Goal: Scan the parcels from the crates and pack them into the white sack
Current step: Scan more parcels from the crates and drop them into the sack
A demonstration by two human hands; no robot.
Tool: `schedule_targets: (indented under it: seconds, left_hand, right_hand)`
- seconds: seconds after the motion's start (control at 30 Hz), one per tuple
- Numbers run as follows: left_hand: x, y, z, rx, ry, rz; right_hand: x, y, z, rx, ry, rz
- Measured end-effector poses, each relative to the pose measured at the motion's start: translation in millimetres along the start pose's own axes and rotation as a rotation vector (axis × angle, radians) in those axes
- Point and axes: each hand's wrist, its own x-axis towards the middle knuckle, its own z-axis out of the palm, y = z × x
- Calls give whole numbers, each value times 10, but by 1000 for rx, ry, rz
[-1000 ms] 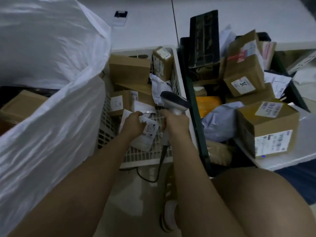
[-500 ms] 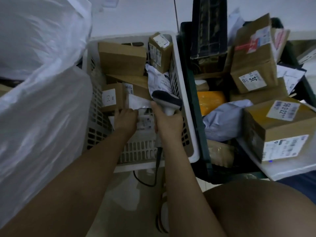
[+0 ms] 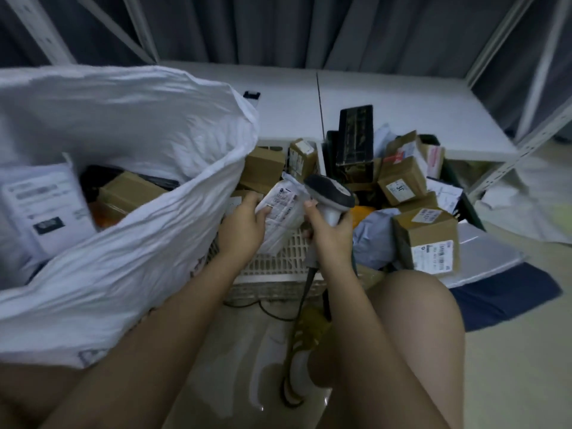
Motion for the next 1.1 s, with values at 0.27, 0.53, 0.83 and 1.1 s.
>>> schedule_targets:
  seconds: [0.27, 0.53, 0.83, 1.1]
  left_hand:
    - [-598, 653, -1012, -271, 170, 88]
    - [-823, 696, -1980, -583, 275, 7]
    - [-996, 359, -2417, -763, 357, -53]
    - [-996, 96, -2618, -799, 439, -92]
  right_hand:
    - [-697, -584, -221, 125, 11, -181]
    - [-1153, -891, -39, 115, -41, -277]
    - [-1342, -978, 315, 81, -172, -265]
    - [-1468, -981, 601, 165, -225, -220]
